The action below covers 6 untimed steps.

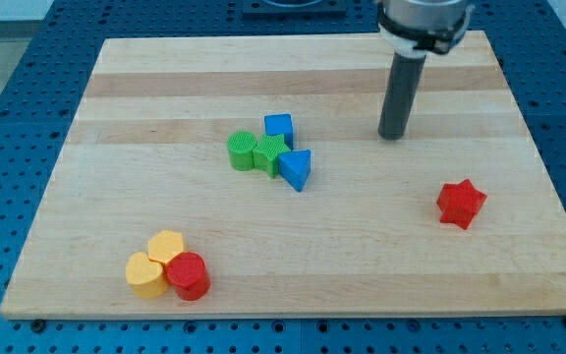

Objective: Push the red circle to the red star

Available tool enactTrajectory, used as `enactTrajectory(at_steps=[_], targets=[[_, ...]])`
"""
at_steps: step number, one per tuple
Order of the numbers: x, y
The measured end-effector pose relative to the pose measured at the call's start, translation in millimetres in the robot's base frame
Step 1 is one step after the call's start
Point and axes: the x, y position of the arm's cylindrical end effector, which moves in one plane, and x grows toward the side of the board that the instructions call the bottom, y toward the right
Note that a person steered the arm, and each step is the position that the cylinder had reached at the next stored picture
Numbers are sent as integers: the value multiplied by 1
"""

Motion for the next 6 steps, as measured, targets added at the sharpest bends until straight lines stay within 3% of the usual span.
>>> enactTrajectory(at_steps=[1, 6], targets=[[-34, -14], [-46, -40]])
